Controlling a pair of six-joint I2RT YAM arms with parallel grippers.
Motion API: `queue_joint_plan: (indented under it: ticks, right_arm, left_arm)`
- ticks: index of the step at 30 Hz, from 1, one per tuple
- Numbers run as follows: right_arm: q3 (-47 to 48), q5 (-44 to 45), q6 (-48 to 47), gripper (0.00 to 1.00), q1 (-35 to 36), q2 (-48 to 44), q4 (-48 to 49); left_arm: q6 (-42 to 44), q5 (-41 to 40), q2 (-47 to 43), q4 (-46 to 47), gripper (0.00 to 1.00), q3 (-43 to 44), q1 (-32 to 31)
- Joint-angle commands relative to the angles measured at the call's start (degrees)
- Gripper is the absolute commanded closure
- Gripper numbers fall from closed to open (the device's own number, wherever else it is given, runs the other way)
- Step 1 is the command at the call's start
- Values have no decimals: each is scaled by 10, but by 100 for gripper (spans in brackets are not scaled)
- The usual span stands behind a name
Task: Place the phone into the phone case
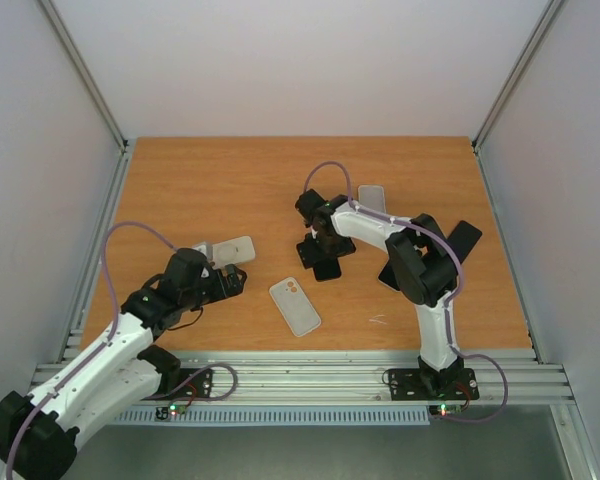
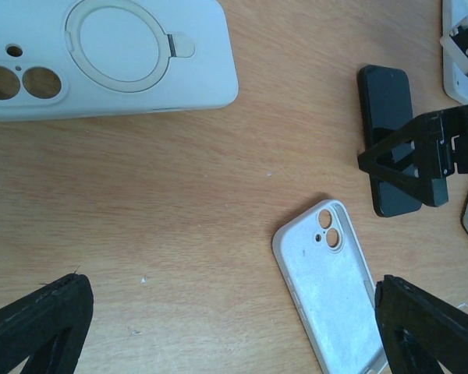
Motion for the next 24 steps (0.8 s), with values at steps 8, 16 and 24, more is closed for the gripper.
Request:
queue_joint_plan:
  ticks: [8, 16, 24]
  right_arm:
    - [62, 17, 7, 7, 16, 81, -67]
    - [27, 33, 24, 24, 21, 49, -44]
    - [-55, 24, 32, 33, 21, -51, 25]
  left_arm:
    - [-9, 10, 3, 28, 1, -6, 2]
    - [-19, 30, 9, 54, 1, -7, 3]
    - [-38, 79, 54, 124, 1, -1, 2]
